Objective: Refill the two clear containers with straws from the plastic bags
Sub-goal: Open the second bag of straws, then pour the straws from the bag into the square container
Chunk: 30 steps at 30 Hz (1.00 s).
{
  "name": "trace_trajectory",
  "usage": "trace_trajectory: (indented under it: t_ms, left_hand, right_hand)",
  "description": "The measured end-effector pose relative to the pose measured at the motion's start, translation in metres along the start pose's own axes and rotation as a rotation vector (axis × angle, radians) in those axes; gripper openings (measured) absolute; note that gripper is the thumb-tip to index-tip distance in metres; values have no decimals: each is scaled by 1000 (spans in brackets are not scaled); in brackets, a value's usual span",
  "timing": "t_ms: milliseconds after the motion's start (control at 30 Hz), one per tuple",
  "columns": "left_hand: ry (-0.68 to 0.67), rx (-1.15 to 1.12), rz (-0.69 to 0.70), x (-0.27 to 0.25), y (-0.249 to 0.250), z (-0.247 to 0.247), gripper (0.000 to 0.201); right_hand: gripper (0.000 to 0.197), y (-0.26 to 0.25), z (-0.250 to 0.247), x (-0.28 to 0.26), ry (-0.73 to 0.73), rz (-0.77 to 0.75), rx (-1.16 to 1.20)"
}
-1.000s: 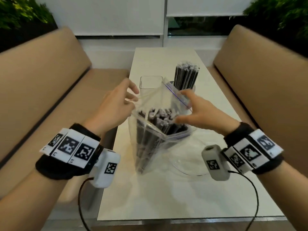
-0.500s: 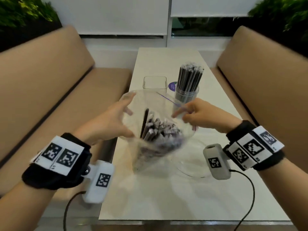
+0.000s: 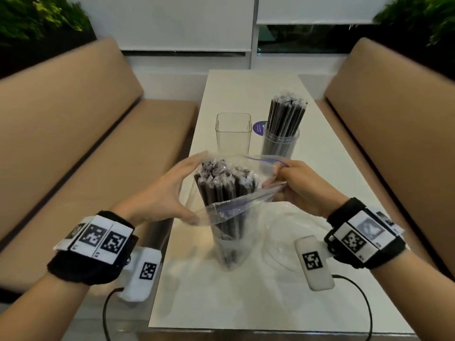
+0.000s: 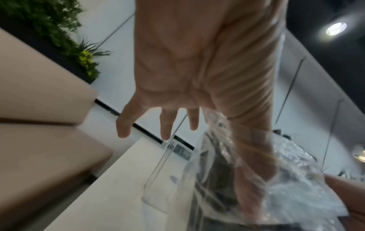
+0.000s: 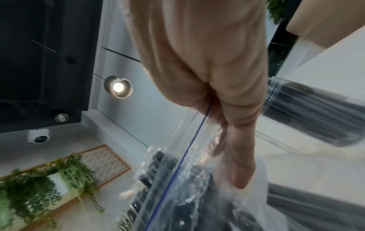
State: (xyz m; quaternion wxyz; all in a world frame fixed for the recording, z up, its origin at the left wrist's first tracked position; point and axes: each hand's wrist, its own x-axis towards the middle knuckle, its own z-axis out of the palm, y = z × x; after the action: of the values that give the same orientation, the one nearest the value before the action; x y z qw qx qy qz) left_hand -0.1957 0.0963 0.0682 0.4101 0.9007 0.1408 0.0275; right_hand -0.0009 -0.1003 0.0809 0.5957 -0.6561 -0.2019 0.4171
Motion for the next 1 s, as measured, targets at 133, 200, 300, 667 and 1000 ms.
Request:
trace_trajectory:
  t_ms: [133,200,300,667,1000]
  left_hand:
    - [-14,-254,-97,9,-11,22,124]
    - [30,-431,-132,15,-18,38,113]
    - [204,-541,-125,19,-25,52,91]
    - [543,-628,-23,51,-12,41,80]
    - [-82,-573,-106,45,-37,5,114]
  right_hand:
    - [40,26,11,19,69,48,35]
    - [40,35,15,25,84,75,53]
    - [32,32,13,28,90,64,123]
    - [95,28,30,30,-226,-374,-261]
    - [57,23,0,53,-201,-349,-65]
